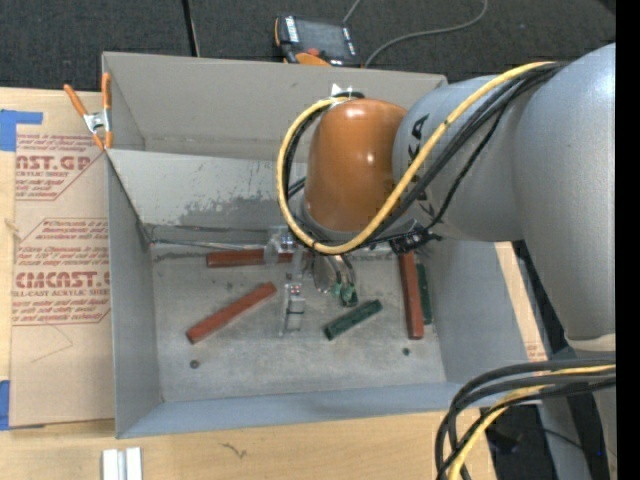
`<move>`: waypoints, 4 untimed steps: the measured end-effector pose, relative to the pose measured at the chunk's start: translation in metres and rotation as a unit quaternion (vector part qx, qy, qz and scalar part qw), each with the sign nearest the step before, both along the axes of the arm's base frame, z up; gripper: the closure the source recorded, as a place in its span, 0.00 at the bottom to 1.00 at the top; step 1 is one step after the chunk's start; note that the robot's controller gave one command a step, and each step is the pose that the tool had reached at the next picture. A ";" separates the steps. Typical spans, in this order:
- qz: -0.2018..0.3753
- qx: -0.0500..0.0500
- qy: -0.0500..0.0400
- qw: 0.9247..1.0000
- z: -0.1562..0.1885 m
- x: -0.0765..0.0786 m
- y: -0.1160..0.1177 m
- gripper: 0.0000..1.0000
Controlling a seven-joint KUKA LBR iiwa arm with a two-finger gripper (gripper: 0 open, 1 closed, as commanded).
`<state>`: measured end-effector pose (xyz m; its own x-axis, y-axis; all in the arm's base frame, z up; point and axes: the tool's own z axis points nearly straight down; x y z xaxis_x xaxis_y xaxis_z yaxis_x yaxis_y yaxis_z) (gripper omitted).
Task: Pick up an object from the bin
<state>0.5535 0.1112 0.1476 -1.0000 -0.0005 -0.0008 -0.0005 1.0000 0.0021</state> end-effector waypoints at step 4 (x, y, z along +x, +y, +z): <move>0.071 0.000 -0.004 0.997 0.077 0.013 0.085 1.00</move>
Offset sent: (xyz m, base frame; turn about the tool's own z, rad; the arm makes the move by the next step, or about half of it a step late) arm 0.0142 0.0449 -0.0760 -0.0233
